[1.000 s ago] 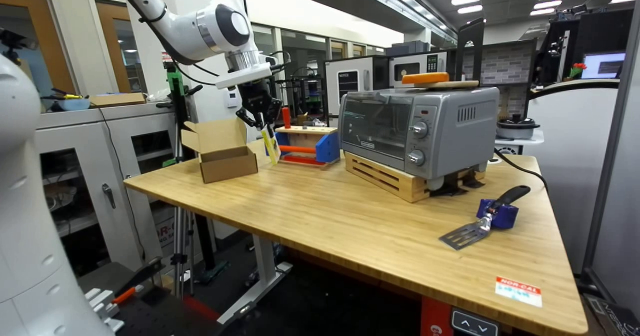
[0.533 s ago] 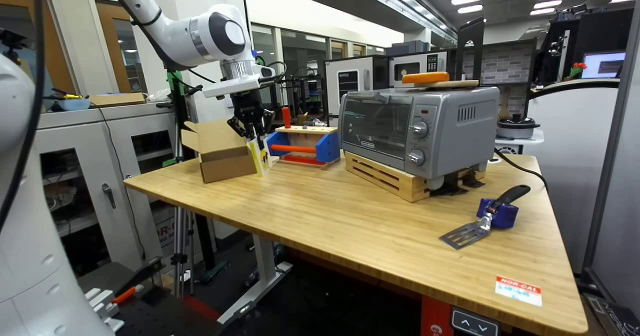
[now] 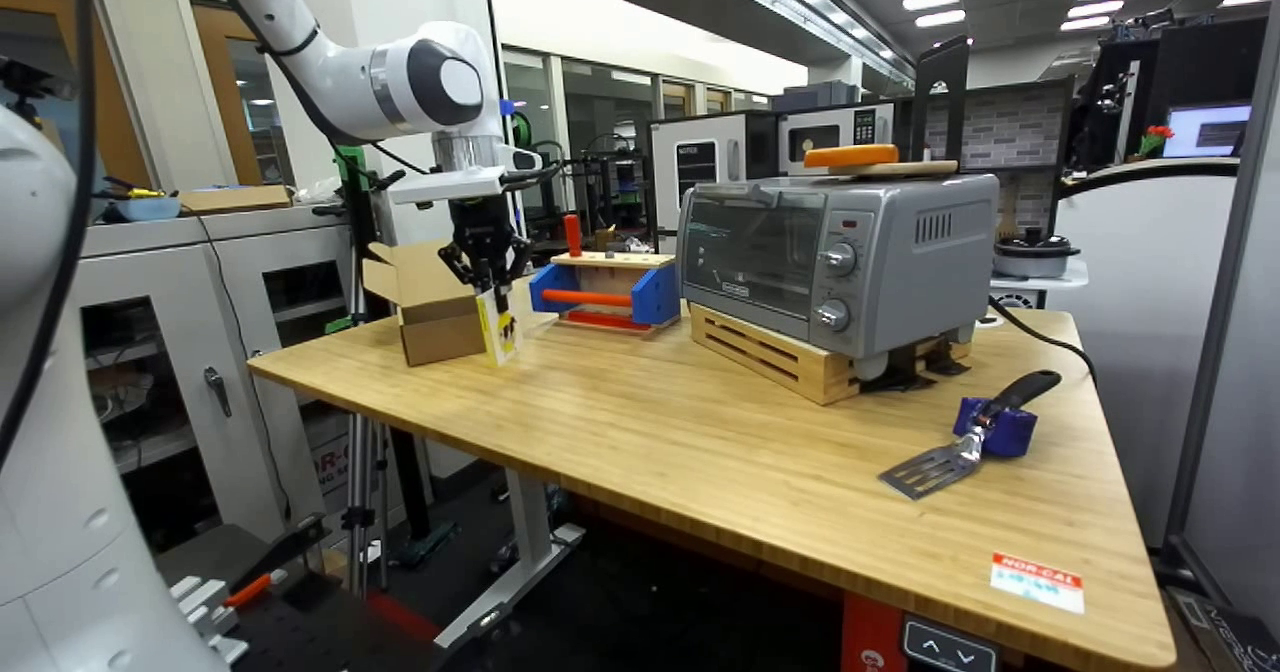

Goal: Pick the box in the carton box and put it on the table

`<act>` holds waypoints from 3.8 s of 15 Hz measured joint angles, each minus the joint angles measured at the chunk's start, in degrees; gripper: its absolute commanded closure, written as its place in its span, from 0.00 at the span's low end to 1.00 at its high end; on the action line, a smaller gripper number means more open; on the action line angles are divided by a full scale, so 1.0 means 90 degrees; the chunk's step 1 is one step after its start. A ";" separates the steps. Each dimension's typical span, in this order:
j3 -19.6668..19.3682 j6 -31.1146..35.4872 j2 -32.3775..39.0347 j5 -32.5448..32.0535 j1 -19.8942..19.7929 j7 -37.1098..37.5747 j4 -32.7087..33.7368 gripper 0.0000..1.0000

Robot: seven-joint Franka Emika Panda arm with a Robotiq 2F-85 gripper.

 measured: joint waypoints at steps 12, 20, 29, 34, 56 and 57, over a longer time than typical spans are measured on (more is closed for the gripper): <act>0.0021 -0.0002 0.0290 0.0135 0.0006 0.0000 -0.0006 0.96; 0.0051 -0.0003 0.0321 0.0136 0.0007 -0.0001 -0.0005 0.96; 0.0120 -0.0003 0.0365 0.0144 0.0018 -0.0020 -0.0004 0.96; 0.0202 -0.0003 0.0502 0.0147 0.0025 -0.0035 0.0046 0.96; 0.0236 -0.0004 0.0655 0.0136 0.0029 -0.0340 0.0320 0.00; 0.0236 -0.0003 0.0589 0.0128 0.0032 -0.0365 0.0334 0.00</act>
